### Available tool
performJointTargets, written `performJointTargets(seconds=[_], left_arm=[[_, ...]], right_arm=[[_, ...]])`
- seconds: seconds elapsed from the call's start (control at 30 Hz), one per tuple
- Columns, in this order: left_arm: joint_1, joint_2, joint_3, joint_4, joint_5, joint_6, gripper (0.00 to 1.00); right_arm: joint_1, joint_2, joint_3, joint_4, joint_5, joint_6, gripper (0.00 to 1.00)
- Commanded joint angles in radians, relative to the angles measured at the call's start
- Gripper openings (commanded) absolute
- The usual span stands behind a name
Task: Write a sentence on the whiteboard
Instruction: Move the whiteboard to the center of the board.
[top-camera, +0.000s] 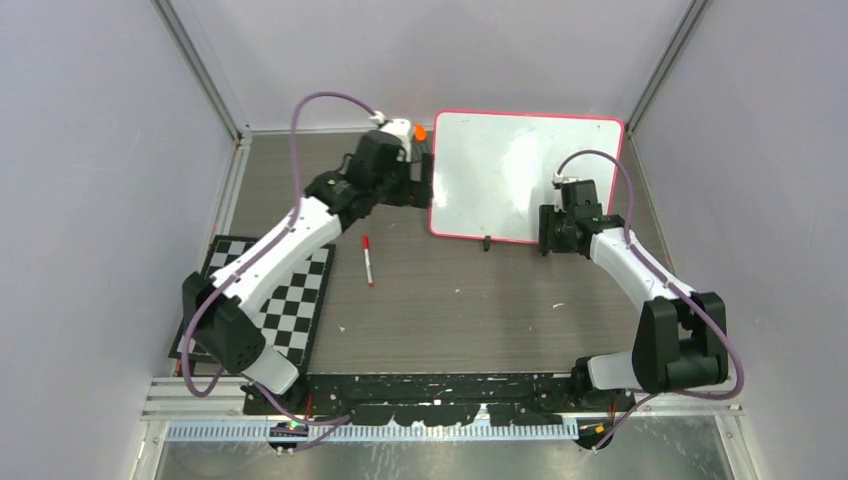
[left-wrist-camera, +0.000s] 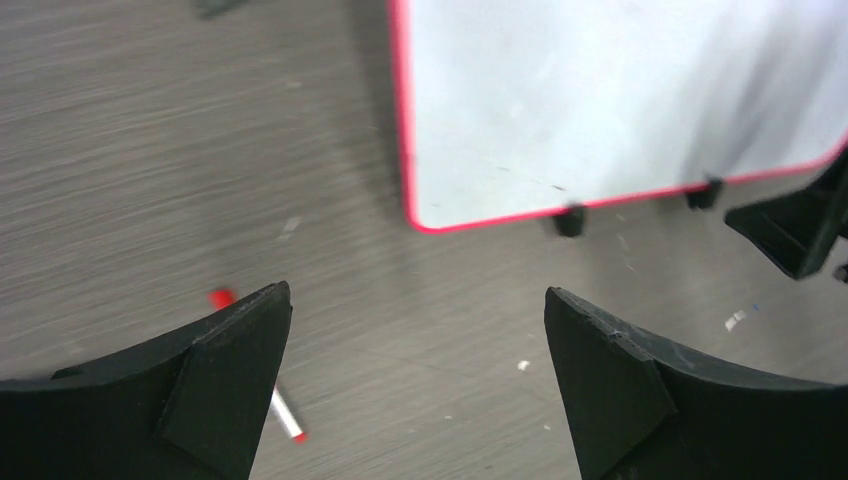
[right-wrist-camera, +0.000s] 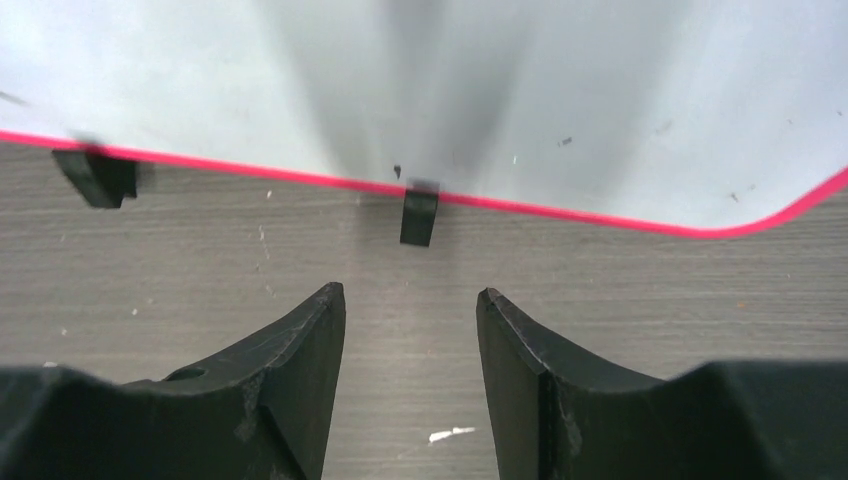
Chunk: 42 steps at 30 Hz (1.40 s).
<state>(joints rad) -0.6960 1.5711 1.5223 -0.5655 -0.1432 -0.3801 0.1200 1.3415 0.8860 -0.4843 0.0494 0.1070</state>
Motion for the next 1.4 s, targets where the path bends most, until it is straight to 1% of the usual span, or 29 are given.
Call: performJointTargets(seconds=[0.0,0.17,0.43,0.57,0.73,0.77,0.87,0.97,1.07,1.2,1.37], left_arm=[[0.116,-0.150,-0.052,-0.025,0.020,0.036,1.00],[0.214,-0.228,-0.119,-0.031,0.056,0.035,1.00],[0.264,-0.272,-0.160,-0.039,0.081,0.045,1.00],[0.272,-0.274,-0.175,-0.037,0.095,0.048,1.00],[0.302,-0.268,-0.180,-0.044,0.124,0.075,1.00],[0.305,-0.266,-0.178,-0.051,0.126,0.088,1.00],[0.317,-0.252,-0.165,-0.086,0.131,0.114,1.00],[0.333,-0.245,-0.164,-0.105,0.139,0.126,1.00],[0.353,-0.244,-0.167,-0.110,0.177,0.138,1.00],[0.384,-0.218,-0.131,-0.164,0.212,0.161,1.00],[0.430,-0.200,-0.116,-0.205,0.304,0.184,1.00]], right_arm=[[0.026,0.056,0.006,0.141,0.069,0.035,0.54],[0.030,0.148,0.017,0.189,0.078,0.057,0.49],[0.031,0.222,0.024,0.240,0.063,0.061,0.40],[0.032,0.245,0.033,0.242,0.064,0.030,0.28],[0.031,0.250,0.029,0.212,0.057,-0.033,0.04],[0.031,0.244,0.024,0.208,0.055,-0.042,0.01],[0.032,0.210,0.003,0.200,0.037,-0.055,0.00],[0.030,0.175,-0.016,0.191,-0.021,-0.047,0.00],[0.036,0.151,-0.032,0.177,-0.075,-0.064,0.00],[0.037,0.138,-0.047,0.147,-0.130,-0.100,0.00],[0.040,0.129,-0.067,0.120,-0.179,-0.162,0.00]])
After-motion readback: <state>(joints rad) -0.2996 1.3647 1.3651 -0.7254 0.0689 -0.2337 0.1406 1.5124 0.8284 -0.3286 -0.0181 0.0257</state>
